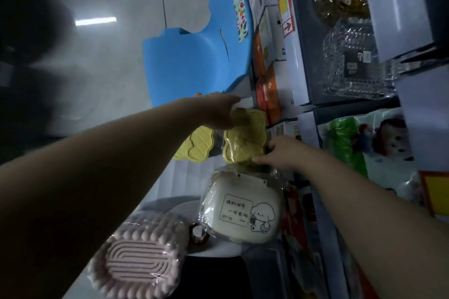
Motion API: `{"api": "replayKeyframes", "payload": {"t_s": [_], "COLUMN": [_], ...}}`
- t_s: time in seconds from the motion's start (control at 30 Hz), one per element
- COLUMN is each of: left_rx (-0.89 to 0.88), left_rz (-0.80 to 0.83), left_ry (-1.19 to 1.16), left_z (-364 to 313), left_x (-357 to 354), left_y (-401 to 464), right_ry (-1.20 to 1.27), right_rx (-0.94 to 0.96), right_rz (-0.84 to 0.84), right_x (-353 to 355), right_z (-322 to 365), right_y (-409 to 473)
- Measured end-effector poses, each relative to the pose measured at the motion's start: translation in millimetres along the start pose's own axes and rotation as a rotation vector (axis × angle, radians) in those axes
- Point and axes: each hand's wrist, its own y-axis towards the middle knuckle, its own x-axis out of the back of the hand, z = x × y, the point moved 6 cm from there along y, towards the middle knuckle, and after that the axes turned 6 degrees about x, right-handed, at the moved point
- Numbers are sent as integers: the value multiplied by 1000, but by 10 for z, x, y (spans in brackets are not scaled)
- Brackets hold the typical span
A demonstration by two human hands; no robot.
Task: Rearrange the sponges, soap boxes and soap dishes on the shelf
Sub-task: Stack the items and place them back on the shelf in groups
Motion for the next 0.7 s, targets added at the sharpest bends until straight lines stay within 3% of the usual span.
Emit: {"api": "replayKeyframes", "payload": {"t_s": [0.13, 0.27, 0.4, 0.53, 0.7], "left_rx": [-42, -57, -67, 86, 235], "left_rz": [1, -99, -248, -308, -194], "left_ry": [-184, -359, -543, -539, -338], "left_z": [-86, -43, 231, 759, 1261], "left_x": [12, 244, 592, 564, 29], "left_y": [-20, -131, -531, -1082, -1410], "right_ry": [216, 517, 608, 553, 464], "right_rx": [-11, -18, 82, 247, 285], "right_rz": [-122, -353, -582, -567, -521], "right_x": [-32, 191, 559, 649, 286], "right_z": [-35, -89, 164, 772, 1340], "right_y": [24, -61, -245, -402, -260]}}
